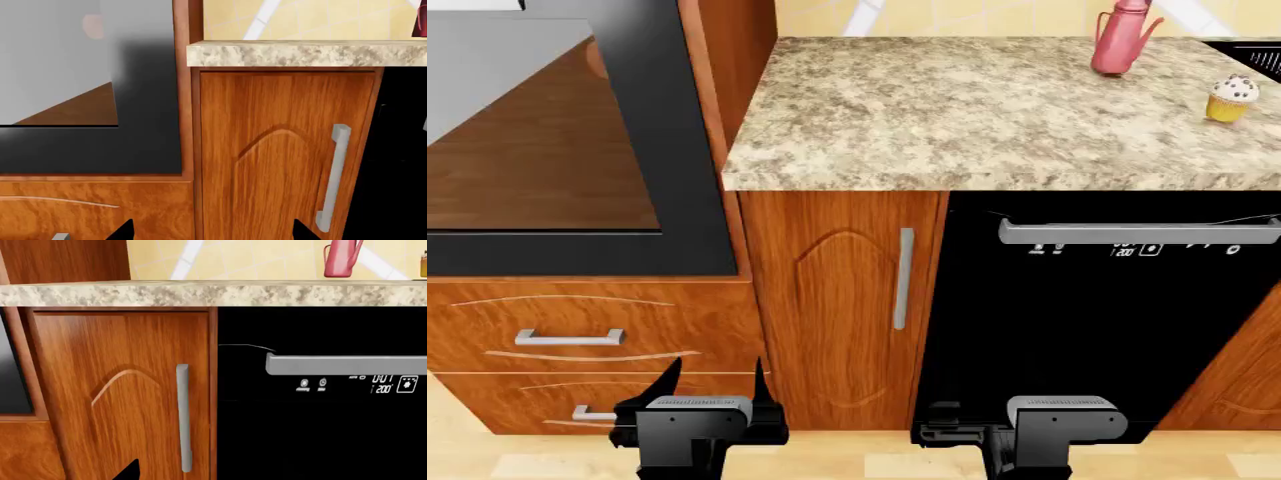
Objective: Open the oven door
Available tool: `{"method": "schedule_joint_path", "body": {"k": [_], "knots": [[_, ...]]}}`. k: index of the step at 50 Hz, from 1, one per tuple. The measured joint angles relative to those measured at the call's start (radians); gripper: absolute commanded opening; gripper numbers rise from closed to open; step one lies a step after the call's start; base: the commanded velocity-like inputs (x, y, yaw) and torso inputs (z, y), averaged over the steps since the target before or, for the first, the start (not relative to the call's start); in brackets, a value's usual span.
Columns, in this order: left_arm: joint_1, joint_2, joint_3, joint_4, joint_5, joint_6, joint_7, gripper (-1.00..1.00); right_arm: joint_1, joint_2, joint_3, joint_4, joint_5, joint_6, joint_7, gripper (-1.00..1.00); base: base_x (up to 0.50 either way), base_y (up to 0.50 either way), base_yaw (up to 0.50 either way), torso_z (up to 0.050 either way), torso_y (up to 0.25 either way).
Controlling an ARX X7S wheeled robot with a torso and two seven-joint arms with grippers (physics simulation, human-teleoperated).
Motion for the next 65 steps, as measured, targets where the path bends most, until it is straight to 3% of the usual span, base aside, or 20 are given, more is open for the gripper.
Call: {"method": "schedule_joint_path", "body": {"k": [16, 65], "knots": [[0.006, -0.033, 0.037, 0.019, -0.055, -0.009, -0.022, 1.00, -0.001, 0.033, -0.044, 0.000, 0.016, -0.010, 0.045, 1.00, 0.00, 0.00, 0.02, 0.000, 0.000], [0.009, -0.103, 0.122, 0.030, -0.125, 0.003, -0.093, 1.00, 0.003, 0.103, -0.137, 0.007, 0.052, -0.034, 0.135, 1.00, 0.02, 0.01, 0.48, 0.000, 0.000]]}}
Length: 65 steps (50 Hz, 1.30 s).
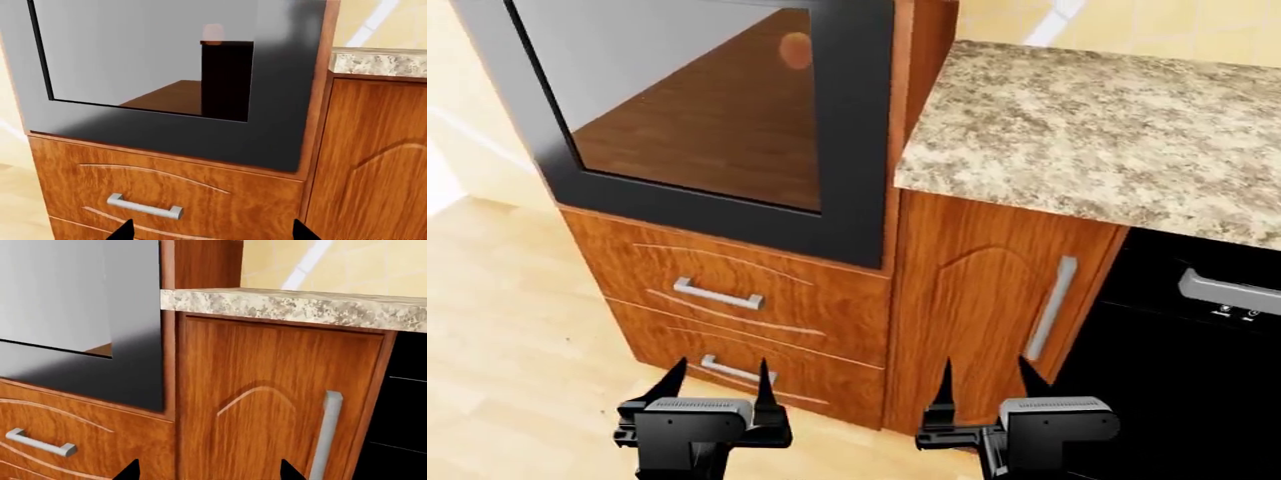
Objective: Open the oven door
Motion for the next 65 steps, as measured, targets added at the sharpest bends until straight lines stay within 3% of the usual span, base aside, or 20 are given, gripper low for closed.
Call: {"method": "schedule_joint_path", "body": {"k": [12, 40, 58, 65], "knots": [[-0.001, -0.012, 0.015, -0.005, -0.007, 0.006, -0.014, 1.00, 0.007, 0.010, -0.017, 0.008, 0.000, 0.015, 0.018, 1.00, 0.07, 0.02, 0.00, 0.000, 0.000], [-0.003, -0.033, 0.041, -0.004, -0.027, 0.010, -0.041, 1.00, 0.013, 0.030, -0.041, 0.007, 0.024, 0.029, 0.042, 1.00, 0.33, 0.10, 0.00, 0.000, 0.000], [-0.007, -0.042, 0.046, 0.000, -0.046, 0.003, -0.062, 1.00, 0.016, 0.043, -0.058, 0.009, 0.033, 0.025, 0.051, 1.00, 0.00, 0.00, 0.00, 0.000, 0.000], [0.027, -0.127, -0.003, 0.138, -0.037, -0.100, -0.103, 1.00, 0.017, 0.048, -0.063, 0.006, 0.042, 0.030, 0.051, 1.00, 0.00, 0.00, 0.00, 0.000, 0.000]]}}
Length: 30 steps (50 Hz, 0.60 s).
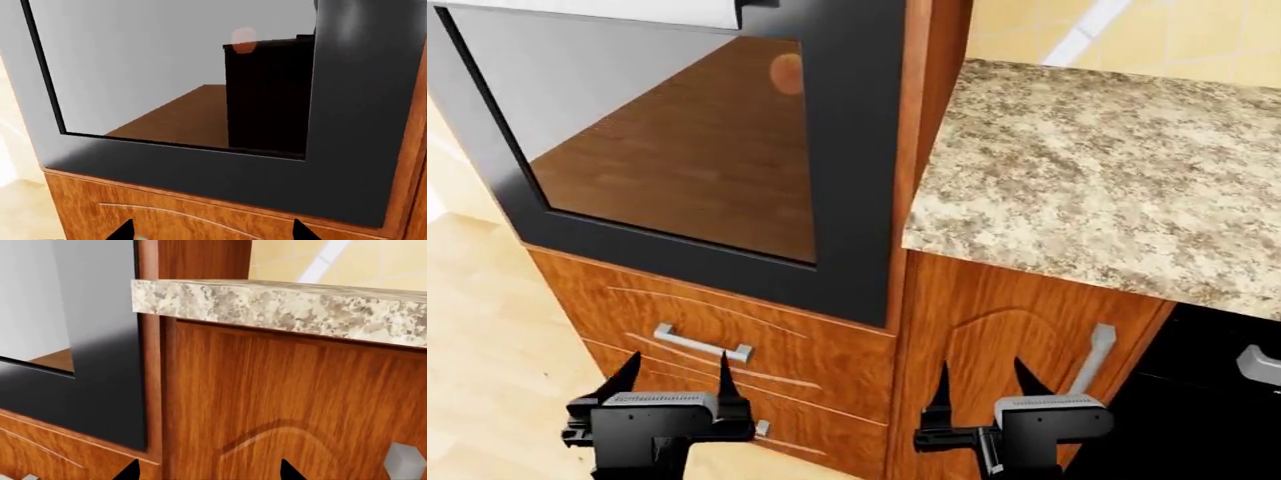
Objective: Open the oven door
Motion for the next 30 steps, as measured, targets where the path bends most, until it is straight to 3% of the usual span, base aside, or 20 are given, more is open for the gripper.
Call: {"method": "schedule_joint_path", "body": {"k": [6, 15, 22, 30], "knots": [[-0.021, -0.177, -0.047, 0.182, 0.218, -0.122, -0.068, 1.00, 0.001, 0.006, -0.007, -0.001, 0.007, 0.004, -0.004, 1.00, 0.00, 0.00, 0.00, 0.000, 0.000], [-0.317, -0.434, 0.082, 0.220, 0.688, -0.147, -0.081, 1.00, 0.003, 0.012, -0.015, 0.000, 0.014, 0.002, -0.005, 1.00, 0.00, 0.00, 0.00, 0.000, 0.000], [-0.546, -0.520, 0.198, 0.150, 0.894, -0.076, -0.059, 1.00, 0.004, 0.016, -0.019, 0.001, 0.019, 0.003, -0.003, 1.00, 0.00, 0.00, 0.00, 0.000, 0.000], [-0.725, -0.548, 0.291, 0.077, 1.010, -0.002, -0.034, 1.00, 0.004, 0.019, -0.024, -0.001, 0.024, 0.006, 0.002, 1.00, 0.00, 0.00, 0.00, 0.000, 0.000]]}}
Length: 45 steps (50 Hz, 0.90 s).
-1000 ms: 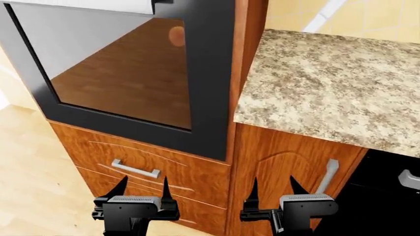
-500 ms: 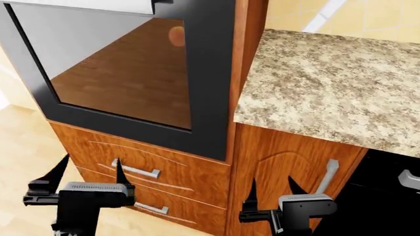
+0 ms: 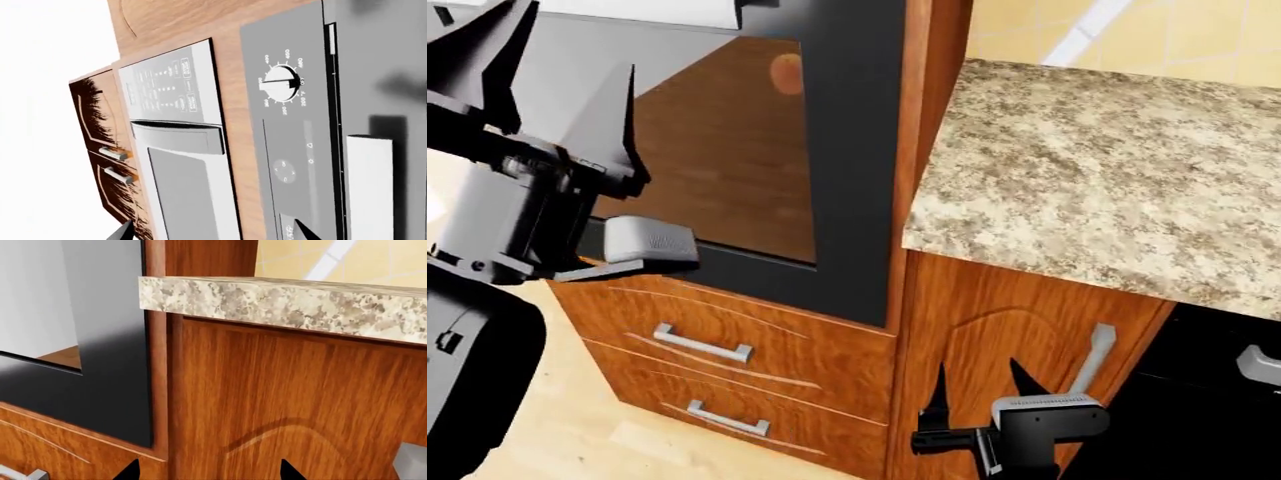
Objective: Open the oven door
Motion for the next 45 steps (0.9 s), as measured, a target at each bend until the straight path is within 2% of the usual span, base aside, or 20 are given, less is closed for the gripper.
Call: {"method": "schedule_joint_path", "body": {"k": [9, 21, 45], "knots": [[-0.096, 0.002, 0.058, -0.061, 0.051, 0.044, 0.014, 1.00, 0.000, 0.004, -0.005, -0.004, 0.004, 0.002, 0.006, 1.00, 0.00, 0.00, 0.00, 0.000, 0.000], [-0.156, 0.028, 0.107, -0.129, 0.072, 0.074, 0.032, 1.00, 0.000, 0.010, -0.011, -0.006, 0.006, -0.001, 0.015, 1.00, 0.00, 0.00, 0.00, 0.000, 0.000], [-0.277, 0.128, 0.179, -0.346, 0.075, 0.116, 0.035, 1.00, 0.001, 0.020, -0.022, -0.005, 0.014, -0.011, 0.028, 1.00, 0.00, 0.00, 0.00, 0.000, 0.000]]}}
